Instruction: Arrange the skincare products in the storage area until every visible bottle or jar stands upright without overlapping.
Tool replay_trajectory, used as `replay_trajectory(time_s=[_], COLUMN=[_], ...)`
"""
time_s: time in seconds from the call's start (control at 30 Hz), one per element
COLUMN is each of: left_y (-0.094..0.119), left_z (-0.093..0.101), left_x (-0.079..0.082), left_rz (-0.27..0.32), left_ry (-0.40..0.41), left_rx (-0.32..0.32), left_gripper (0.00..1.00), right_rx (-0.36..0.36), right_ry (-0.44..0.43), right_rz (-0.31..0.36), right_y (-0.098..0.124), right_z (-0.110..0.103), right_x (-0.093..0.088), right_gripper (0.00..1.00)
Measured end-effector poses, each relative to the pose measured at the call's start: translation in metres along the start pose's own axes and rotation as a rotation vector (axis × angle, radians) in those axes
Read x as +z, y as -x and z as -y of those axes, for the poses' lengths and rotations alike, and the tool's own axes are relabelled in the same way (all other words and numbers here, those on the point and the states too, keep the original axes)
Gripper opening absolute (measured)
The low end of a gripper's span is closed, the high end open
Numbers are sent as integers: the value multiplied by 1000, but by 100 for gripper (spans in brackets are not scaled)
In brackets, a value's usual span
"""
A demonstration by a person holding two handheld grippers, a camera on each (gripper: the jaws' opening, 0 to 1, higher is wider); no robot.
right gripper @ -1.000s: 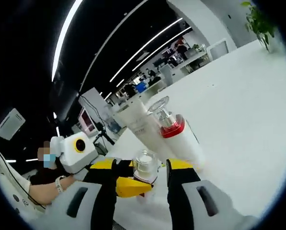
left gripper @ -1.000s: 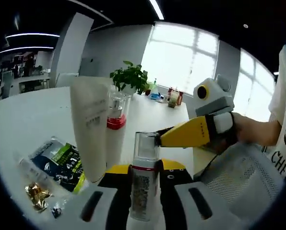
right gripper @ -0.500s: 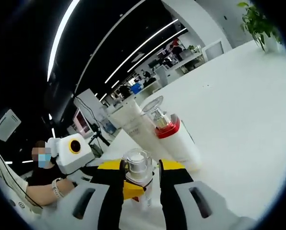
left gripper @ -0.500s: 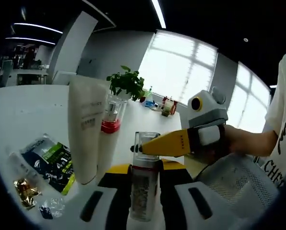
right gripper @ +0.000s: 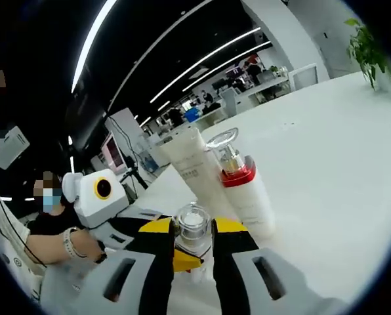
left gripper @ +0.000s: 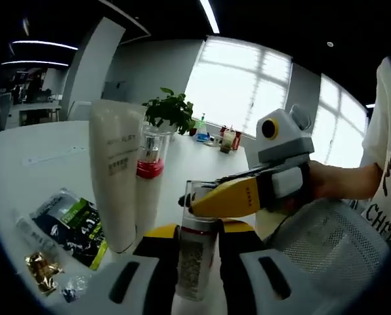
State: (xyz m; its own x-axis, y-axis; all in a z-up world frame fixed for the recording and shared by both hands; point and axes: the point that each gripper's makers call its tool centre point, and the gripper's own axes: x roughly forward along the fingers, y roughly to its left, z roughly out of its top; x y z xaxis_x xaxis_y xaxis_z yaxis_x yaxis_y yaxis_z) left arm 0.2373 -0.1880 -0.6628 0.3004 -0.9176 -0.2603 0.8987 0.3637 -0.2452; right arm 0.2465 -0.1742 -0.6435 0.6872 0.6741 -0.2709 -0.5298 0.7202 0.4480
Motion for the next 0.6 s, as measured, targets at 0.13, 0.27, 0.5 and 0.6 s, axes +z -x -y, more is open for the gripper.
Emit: replay_trajectory(time_s=[0.13,0.27,0.5,0.6], left_y=[-3,-5,-3,-3], left_z=[3,2,-6,-9], left_x=[-14,-21,-29,-33], left_rz=[-80,-127,-166,-185], left_ry=[-89,-141,-170,-203], left_rx=[-1,23,53,62], left_gripper=[21,23,22,19], right_rx=[-6,-12,-23,-12], right_ry=[50,142,292,332], right_rz=[1,-6,-38,-45], right_y=[-2,-4,-6,-7], right_z=[-1,-1,1,-1], right_x=[1,5,4,1], right_gripper=[21,21,21,21])
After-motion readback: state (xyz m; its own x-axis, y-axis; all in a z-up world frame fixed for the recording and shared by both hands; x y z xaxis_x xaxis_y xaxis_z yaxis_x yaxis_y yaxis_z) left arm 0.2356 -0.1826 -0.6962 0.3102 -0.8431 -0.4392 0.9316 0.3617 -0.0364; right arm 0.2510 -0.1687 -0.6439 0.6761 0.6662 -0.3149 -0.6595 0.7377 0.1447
